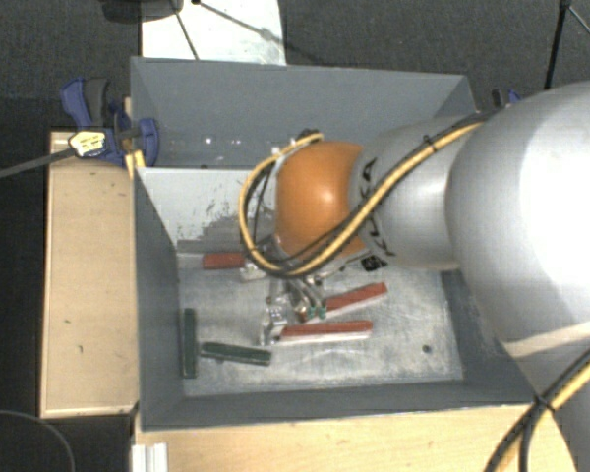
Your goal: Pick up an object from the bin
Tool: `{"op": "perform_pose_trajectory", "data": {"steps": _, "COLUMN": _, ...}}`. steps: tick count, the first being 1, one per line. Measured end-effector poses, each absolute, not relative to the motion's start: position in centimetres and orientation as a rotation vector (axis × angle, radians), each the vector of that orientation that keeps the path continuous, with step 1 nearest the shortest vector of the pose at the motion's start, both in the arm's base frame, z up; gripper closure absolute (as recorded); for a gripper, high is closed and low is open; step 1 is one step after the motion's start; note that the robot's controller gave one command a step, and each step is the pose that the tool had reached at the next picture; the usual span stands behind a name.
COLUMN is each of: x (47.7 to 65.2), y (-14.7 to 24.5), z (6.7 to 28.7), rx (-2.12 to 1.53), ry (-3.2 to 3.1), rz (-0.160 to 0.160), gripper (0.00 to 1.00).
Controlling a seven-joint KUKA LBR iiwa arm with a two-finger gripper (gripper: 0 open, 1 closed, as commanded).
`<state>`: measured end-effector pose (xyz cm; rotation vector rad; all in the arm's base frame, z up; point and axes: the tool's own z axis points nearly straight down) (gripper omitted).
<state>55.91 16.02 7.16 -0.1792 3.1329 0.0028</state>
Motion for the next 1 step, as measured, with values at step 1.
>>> {"op": "perform_pose_trajectory", "data": {"steps": 1, "x": 54.91, "y": 16.78, "z": 8.34, "rx": -0.305, "ry": 3.128, "rz": -0.003, "gripper": 0.0}}
